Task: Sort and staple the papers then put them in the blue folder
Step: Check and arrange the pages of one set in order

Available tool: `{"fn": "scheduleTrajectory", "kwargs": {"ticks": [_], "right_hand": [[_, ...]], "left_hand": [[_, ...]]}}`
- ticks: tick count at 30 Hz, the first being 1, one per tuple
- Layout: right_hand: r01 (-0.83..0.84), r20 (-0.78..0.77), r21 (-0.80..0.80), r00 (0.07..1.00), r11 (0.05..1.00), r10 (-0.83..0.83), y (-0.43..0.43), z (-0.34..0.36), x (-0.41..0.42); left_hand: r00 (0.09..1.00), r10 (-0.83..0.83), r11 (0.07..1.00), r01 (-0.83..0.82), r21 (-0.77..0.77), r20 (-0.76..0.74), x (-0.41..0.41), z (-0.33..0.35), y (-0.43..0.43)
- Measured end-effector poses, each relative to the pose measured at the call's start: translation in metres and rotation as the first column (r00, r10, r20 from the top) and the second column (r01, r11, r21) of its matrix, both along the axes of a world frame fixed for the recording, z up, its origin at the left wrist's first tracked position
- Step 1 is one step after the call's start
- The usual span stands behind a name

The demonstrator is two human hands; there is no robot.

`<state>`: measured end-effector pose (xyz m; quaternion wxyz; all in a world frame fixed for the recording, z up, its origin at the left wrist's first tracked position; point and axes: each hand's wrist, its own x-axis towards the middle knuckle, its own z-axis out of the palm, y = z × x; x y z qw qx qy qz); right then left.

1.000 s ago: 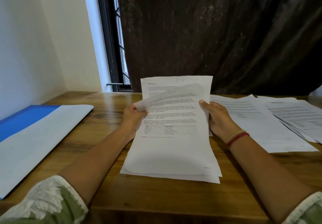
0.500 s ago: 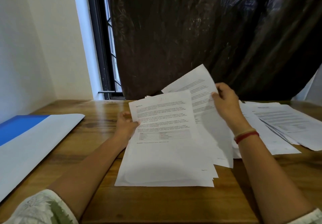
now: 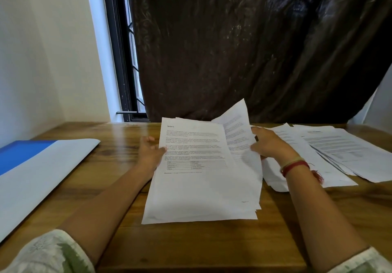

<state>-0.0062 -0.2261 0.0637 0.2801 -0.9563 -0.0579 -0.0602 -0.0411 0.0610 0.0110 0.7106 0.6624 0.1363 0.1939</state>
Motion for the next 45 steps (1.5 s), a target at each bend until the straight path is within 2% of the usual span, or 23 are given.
{"fn": "scheduleTrajectory", "kwargs": {"ticks": [2,4,5,8,10,11,13,15,16,17,18,20,22,24,26,29,32,35,37,39,41,45], "right_hand": [[0.137,0.175,0.000,0.975,0.991,-0.135,-0.001,0.006,-0.004],[0.251,0.454,0.044,0.857,0.967,-0.243,-0.001,0.015,-0.013],[0.246,0.579,0.110,0.772,0.963,-0.263,0.001,0.020,-0.019],[0.004,0.785,0.377,0.529,0.926,-0.321,0.010,0.035,-0.030],[-0.151,0.787,0.537,0.444,0.830,-0.429,0.011,0.043,-0.030],[-0.205,0.756,0.612,0.433,0.764,-0.490,0.011,0.047,-0.029],[-0.296,0.637,0.760,0.513,0.578,-0.575,0.009,0.052,-0.026],[-0.290,0.467,0.879,0.684,0.378,-0.561,0.009,0.049,-0.019],[-0.218,0.363,0.921,0.780,0.322,-0.511,0.009,0.045,-0.014],[-0.109,0.247,0.941,0.868,0.320,-0.431,0.009,0.041,-0.007],[-0.005,0.133,0.932,0.934,0.361,-0.332,0.010,0.033,-0.001],[0.097,-0.024,0.845,0.989,0.526,-0.145,0.010,0.017,0.010],[0.086,-0.114,0.737,0.993,0.670,-0.002,0.007,0.001,0.017],[0.047,-0.203,0.692,0.971,0.721,0.131,0.005,-0.012,0.019],[0.044,-0.266,0.586,0.953,0.809,0.141,0.007,-0.020,0.019],[0.025,-0.344,0.488,0.924,0.873,0.166,0.012,-0.028,0.018],[-0.011,-0.402,0.445,0.891,0.895,0.211,0.014,-0.030,0.018],[-0.055,-0.380,0.360,0.903,0.931,0.200,0.014,-0.028,0.015],[-0.064,-0.360,0.374,0.909,0.925,0.208,0.014,-0.027,0.011],[-0.012,-0.331,0.466,0.925,0.885,0.187,0.014,-0.023,0.005],[0.062,-0.270,0.594,0.955,0.802,0.127,0.017,-0.019,0.006],[0.135,-0.101,0.736,0.991,0.663,-0.090,0.017,-0.021,0.016]], "left_hand": [[1.000,0.019,0.999,-0.019,0.034,0.001,0.001,0.000,-0.001],[0.999,0.032,0.995,-0.033,0.091,0.009,0.001,0.001,-0.002],[0.999,0.032,0.991,-0.033,0.130,0.012,0.001,0.001,-0.003],[1.000,-0.005,0.976,0.005,0.216,0.002,0.004,-0.001,-0.002],[0.999,-0.028,0.972,0.031,0.234,-0.016,0.003,-0.001,-0.002],[0.999,-0.035,0.971,0.039,0.234,-0.022,0.003,-0.001,-0.002],[0.999,-0.045,0.974,0.049,0.222,-0.025,0.004,-0.001,-0.001],[0.999,-0.046,0.974,0.049,0.220,-0.021,0.005,-0.001,-0.001],[0.999,-0.050,0.976,0.050,0.213,-0.008,0.006,-0.002,0.000],[0.999,-0.052,0.978,0.050,0.200,0.008,0.006,-0.001,0.000],[0.999,-0.046,0.981,0.042,0.192,0.016,0.006,-0.002,0.000],[0.999,-0.035,0.983,0.030,0.181,0.022,0.006,-0.003,0.001],[0.998,-0.050,0.984,0.044,0.171,0.034,0.007,-0.004,0.002],[0.998,-0.057,0.982,0.048,0.185,0.040,0.009,-0.007,0.005],[0.999,-0.045,0.977,0.037,0.209,0.031,0.009,-0.006,0.006],[1.000,-0.030,0.988,0.030,0.155,0.001,0.008,-0.002,0.004],[1.000,-0.009,0.996,0.010,0.093,-0.008,0.008,0.000,0.003],[0.998,-0.063,0.991,0.062,0.119,0.003,0.005,0.001,0.003],[0.996,-0.087,0.988,0.084,0.130,0.014,0.005,-0.001,0.005],[0.995,-0.094,0.995,0.091,0.049,0.044,0.005,-0.002,0.007],[0.991,-0.101,0.994,0.103,-0.020,0.087,0.005,-0.001,0.008],[0.987,-0.096,0.991,0.107,-0.078,0.125,0.003,0.002,0.005]]}}
